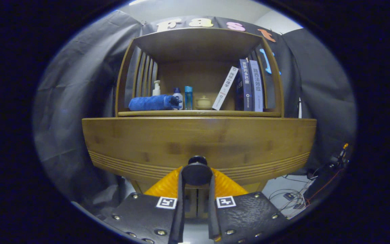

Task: Pull open the drawer, take out the items inside it, and place them on the countertop above the cabinet.

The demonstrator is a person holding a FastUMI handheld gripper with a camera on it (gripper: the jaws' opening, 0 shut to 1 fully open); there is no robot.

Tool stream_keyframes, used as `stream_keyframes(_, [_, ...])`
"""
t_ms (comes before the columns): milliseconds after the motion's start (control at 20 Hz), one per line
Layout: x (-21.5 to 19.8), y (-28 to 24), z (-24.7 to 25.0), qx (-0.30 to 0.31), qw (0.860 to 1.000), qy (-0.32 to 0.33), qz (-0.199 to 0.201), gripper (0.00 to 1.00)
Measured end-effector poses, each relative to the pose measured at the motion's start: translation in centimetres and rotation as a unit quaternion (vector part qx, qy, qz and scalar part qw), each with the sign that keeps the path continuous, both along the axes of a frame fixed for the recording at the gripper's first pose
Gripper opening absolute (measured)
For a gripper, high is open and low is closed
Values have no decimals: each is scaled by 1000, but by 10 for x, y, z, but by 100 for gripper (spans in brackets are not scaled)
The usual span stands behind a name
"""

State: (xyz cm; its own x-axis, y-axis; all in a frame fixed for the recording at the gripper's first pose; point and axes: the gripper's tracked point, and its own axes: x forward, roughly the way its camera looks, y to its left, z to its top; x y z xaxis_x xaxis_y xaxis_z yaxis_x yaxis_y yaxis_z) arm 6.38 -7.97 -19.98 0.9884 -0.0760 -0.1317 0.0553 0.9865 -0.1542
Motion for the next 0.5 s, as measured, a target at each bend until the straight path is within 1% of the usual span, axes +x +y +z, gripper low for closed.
stream_keyframes(50, [-12, 1, -6, 1, 1000, 10, 0, 28])
stream_keyframes(100, [-23, 4, -4, 2, 1000, 3, 5, 28])
stream_keyframes(250, [-41, 13, -8, -18, 1000, 21, 12, 28])
stream_keyframes(300, [-47, 12, -8, -22, 1000, 21, 7, 28])
stream_keyframes(400, [-61, 14, -12, -4, 1000, 26, 11, 28])
stream_keyframes(450, [-67, 17, -14, -1, 999, 30, 21, 28])
stream_keyframes(500, [-61, 16, -14, -3, 999, 41, 26, 28])
